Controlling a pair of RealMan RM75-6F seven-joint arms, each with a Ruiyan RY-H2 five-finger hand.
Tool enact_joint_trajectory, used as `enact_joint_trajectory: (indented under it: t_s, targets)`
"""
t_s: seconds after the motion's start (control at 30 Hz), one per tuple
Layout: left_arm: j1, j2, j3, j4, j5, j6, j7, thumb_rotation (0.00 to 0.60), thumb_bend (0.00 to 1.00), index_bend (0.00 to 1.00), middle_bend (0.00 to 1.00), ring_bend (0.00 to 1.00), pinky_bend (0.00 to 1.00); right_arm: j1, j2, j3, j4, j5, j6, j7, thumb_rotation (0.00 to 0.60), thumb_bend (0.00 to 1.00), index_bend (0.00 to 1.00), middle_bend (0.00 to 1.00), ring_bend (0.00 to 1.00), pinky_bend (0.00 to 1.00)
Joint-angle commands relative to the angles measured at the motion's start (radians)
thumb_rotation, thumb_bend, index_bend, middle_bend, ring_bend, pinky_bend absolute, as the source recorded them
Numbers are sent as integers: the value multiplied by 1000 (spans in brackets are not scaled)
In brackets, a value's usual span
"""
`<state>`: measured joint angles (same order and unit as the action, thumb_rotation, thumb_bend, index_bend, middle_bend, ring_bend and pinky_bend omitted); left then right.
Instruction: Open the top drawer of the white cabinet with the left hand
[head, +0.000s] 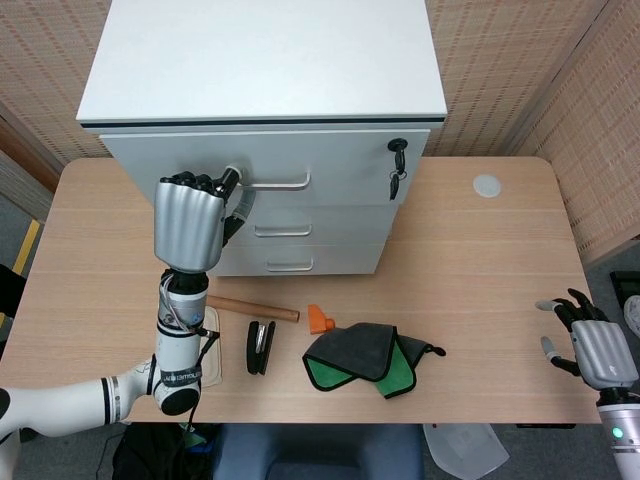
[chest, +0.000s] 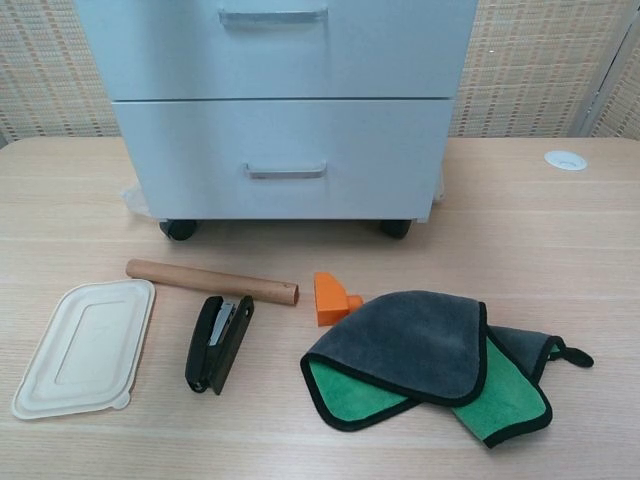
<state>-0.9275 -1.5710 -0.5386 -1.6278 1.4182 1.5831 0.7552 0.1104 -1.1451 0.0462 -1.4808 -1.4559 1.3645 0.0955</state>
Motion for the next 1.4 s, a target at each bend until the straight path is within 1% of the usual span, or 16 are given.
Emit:
enact_joint_trajectory:
  t_s: [0.03,0.33,1.0,1.4]
  targets:
    - [3,3,3,-11,8,10,4,600,309,576,1000,1000,1000,2,-1,0,0,0,-2,0,600,341,278,268,171,244]
    - [16,13,13,-60,22,31,39,600,309,580,1000,1000,1000,6,0,1,-1,-1,-7,-2,600,341,278,268,170,244]
    - [53,40,37,-180,61,51,73,600,309,580,1000,1000,1000,5,-3,-1,-1,-6,-3,-2,600,341,277,268,170,243]
    - [57,38,45,-207,61,29,82,600,310,591,1000,1000,1000,3,-4,-1,0,-2,-3,-3,600,340,278,268,171,243]
